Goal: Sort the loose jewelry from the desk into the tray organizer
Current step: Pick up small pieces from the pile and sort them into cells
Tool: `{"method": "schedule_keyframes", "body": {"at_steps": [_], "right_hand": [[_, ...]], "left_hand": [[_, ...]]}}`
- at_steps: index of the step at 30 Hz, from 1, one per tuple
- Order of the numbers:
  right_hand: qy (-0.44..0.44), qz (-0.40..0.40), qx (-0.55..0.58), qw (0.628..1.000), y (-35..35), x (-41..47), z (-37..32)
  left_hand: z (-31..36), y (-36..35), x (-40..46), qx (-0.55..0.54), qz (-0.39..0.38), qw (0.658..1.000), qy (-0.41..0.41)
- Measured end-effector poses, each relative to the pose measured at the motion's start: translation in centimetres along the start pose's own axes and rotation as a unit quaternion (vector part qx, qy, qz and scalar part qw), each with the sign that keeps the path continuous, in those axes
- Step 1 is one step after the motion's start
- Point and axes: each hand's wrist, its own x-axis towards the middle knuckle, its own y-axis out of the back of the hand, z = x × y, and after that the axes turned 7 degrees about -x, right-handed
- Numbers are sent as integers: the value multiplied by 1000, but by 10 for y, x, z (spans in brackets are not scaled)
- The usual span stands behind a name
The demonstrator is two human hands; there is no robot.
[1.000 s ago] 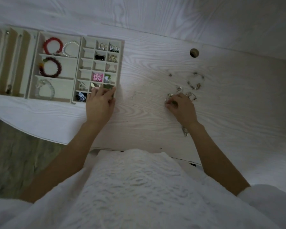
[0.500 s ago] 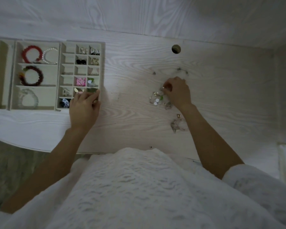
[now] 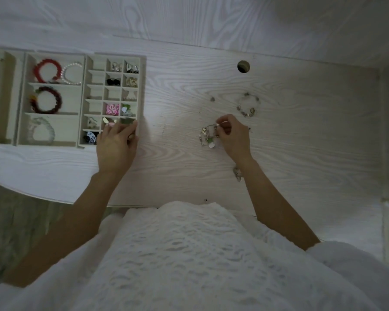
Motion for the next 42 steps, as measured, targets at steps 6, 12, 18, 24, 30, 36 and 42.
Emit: {"method": "schedule_keyframes", "body": {"at_steps": [6, 12, 18, 24, 30, 36, 42], "right_hand": [[-41, -11, 96, 994, 14, -2, -2], [-22, -34, 193, 980, 21, -9, -33], [48, -109, 130, 984, 10, 5, -82], [114, -166, 60, 978, -35, 36, -131], [170, -224, -24, 959, -82, 66, -163], [148, -226, -39, 962, -90, 89, -165], [142, -245, -11, 959, -80, 95, -155]], "left_hand": [[2, -1, -3, -12, -2, 1000, 25], [-2, -5, -3, -9, -3, 1000, 20], [2, -2, -3, -32, 25, 999, -7], [-2, -3, -3, -48, 26, 998, -18], [-18, 7, -15, -113, 138, 984, 28], [-64, 30, -15, -125, 195, 961, 153], [-80, 28, -7, -153, 145, 956, 203]]}}
